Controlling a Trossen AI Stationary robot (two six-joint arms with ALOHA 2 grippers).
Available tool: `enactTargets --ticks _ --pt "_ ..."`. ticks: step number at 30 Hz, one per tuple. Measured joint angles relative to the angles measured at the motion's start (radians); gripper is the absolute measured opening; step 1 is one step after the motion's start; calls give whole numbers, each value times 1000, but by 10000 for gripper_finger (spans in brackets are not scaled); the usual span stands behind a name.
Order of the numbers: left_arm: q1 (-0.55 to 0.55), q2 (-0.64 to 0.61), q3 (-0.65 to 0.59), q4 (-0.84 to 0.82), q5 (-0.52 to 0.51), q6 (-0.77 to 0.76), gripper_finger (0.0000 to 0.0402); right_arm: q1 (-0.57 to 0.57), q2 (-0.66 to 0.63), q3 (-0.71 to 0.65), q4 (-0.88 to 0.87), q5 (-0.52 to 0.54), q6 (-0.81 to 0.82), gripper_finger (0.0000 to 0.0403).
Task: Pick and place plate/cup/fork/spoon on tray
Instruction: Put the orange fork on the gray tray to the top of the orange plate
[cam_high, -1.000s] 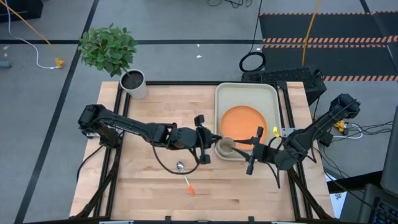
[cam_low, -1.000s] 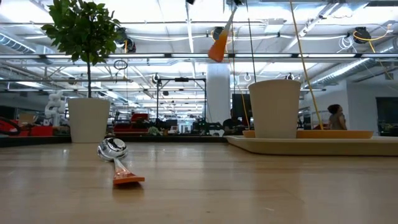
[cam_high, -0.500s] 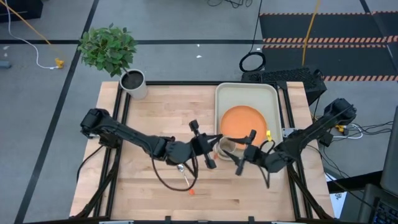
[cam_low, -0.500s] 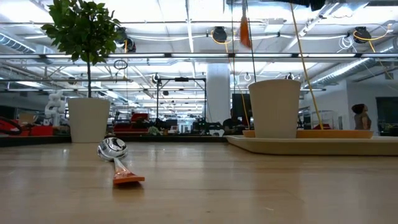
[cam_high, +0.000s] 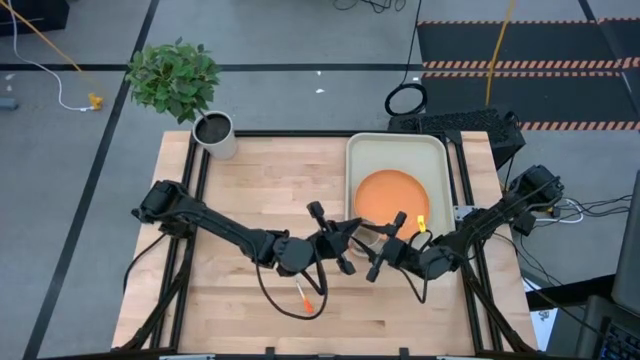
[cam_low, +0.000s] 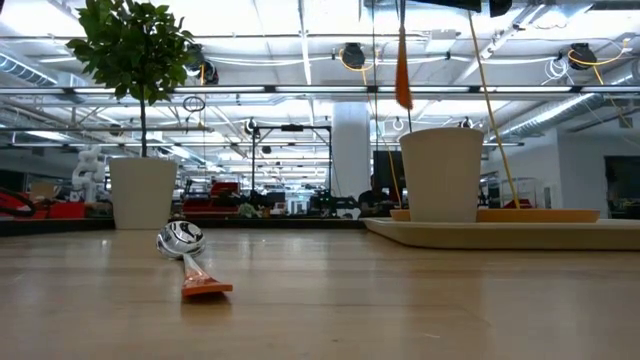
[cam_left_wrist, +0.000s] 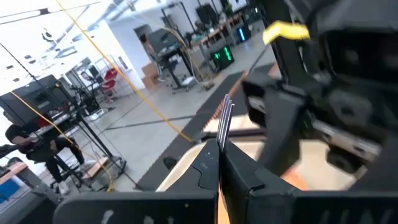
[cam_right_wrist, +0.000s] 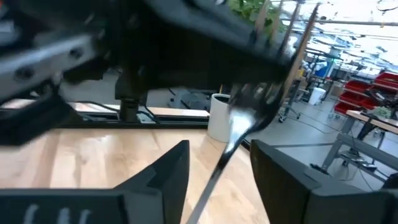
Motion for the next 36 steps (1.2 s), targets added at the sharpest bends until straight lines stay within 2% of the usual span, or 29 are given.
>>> enactTargets --ticks 8,20,30,33,36 --pt "-2 -2 0 14 3 24 2 -2 1 0 -19 -36 53 121" --pt "-6 -2 0 16 20 42 4 -16 1 0 -36 -86 84 102" --pt "-11 -3 0 30 24 39 3 -16 0 0 -33 -74 93 9" --pt "-19 -3 0 53 34 35 9 -14 -8 0 -35 -79 88 14" --pt "-26 -3 0 62 46 6 39 -10 -24 0 -45 -83 65 17"
